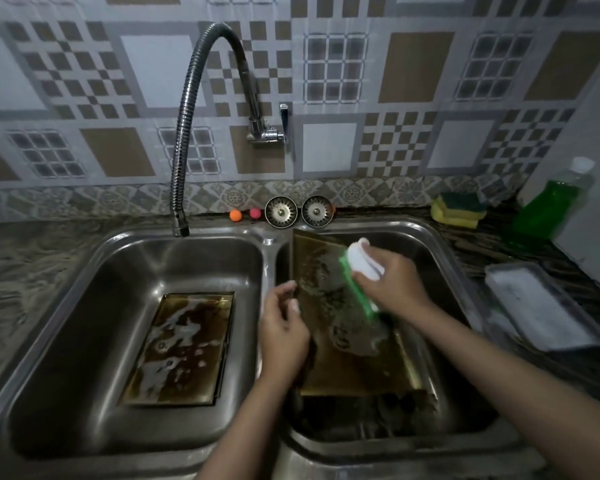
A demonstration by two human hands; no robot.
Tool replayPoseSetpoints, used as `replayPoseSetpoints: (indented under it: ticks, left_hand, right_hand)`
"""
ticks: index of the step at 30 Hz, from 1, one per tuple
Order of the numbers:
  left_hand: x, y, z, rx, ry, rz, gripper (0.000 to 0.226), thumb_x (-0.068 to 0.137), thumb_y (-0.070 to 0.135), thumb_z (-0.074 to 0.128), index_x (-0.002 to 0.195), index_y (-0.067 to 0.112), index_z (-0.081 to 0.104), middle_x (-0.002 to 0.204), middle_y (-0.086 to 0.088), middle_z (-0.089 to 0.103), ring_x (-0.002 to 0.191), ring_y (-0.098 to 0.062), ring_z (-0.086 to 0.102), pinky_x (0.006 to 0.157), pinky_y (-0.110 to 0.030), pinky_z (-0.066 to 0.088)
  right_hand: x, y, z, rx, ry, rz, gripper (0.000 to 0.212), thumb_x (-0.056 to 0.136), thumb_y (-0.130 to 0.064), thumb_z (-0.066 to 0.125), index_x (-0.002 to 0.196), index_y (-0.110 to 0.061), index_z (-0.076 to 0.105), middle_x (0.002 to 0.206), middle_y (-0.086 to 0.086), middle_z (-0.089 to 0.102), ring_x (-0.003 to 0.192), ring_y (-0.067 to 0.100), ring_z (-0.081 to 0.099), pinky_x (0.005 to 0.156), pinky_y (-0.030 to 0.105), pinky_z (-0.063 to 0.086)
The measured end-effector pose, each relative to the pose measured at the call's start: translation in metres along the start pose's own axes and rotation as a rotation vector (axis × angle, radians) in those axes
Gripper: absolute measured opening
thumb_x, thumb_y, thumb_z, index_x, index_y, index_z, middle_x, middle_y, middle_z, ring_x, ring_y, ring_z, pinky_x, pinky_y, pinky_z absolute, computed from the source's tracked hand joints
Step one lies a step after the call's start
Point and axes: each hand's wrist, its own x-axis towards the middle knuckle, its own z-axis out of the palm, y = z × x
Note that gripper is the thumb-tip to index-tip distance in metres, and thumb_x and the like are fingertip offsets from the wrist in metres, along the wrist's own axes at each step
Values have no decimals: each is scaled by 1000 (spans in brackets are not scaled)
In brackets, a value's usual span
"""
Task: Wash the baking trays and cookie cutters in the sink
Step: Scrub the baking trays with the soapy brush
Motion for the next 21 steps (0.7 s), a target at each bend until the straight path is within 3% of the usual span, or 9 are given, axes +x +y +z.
replayPoseSetpoints:
  ticks: [3, 6, 8, 10, 12, 16, 18, 21]
  left_hand:
    - [-9, 3, 19, -25, -61, 8, 26, 94, 3, 47, 109, 22, 55, 101, 9, 62, 89, 7, 59, 80, -9, 45]
    - [4, 2, 12, -84, 52, -32, 27, 92, -2, 46, 104, 21, 54, 98, 2, 62, 88, -5, 59, 75, -5, 43]
    - [16, 3, -6, -101, 164, -46, 26, 93, -3, 45, 106, 17, 53, 101, 2, 59, 88, -3, 56, 74, -1, 41]
    - [21, 5, -18, -96, 222, -38, 24, 94, 0, 45, 110, 17, 52, 103, 6, 56, 91, 4, 53, 74, 1, 39]
    - [19, 11, -12, -101, 182, -1, 26, 94, 2, 44, 111, 19, 52, 105, 13, 55, 95, 9, 53, 78, 0, 39]
    - [11, 18, 17, -142, 66, 19, 32, 93, -5, 42, 116, 16, 50, 110, 14, 55, 99, 14, 53, 85, -4, 40]
    - [16, 18, 14, -204, 103, -37, 35, 92, -8, 41, 116, 16, 48, 109, 7, 56, 99, 5, 56, 84, -5, 41]
    - [21, 14, 1, -238, 140, -102, 35, 93, -7, 41, 118, 17, 45, 108, 4, 56, 95, 9, 57, 81, -6, 44]
  right_hand:
    - [3, -31, 9, 71, 73, -38, 63, 76, -32, 74, 135, -20, 53, 128, 6, 62, 118, 19, 58, 94, 23, 44]
    - [-43, -46, 33, 147, -67, -171, 61, 75, -25, 77, 132, -20, 56, 126, -1, 63, 117, 6, 56, 92, 12, 39]
    - [-61, -34, 28, 127, -98, -181, 60, 75, -27, 78, 131, -24, 56, 125, -11, 60, 111, -5, 53, 89, 4, 37]
    - [-49, -18, 14, 82, -83, -131, 61, 75, -29, 77, 132, -26, 55, 122, -13, 60, 109, -1, 56, 88, 10, 43]
    - [-26, -14, 3, 68, 20, -93, 62, 76, -29, 76, 133, -23, 54, 126, -1, 62, 116, 12, 58, 92, 22, 46]
    - [-21, -48, 20, 176, 66, -115, 61, 76, -28, 76, 133, -23, 55, 129, -2, 61, 118, 8, 55, 90, 11, 38]
    - [-45, -52, 33, 226, -10, -179, 61, 74, -25, 77, 131, -23, 56, 130, -7, 60, 119, -1, 52, 93, 6, 36]
    - [-54, -31, 28, 202, -24, -174, 62, 75, -25, 78, 132, -26, 54, 129, -11, 58, 116, -6, 51, 92, 4, 39]
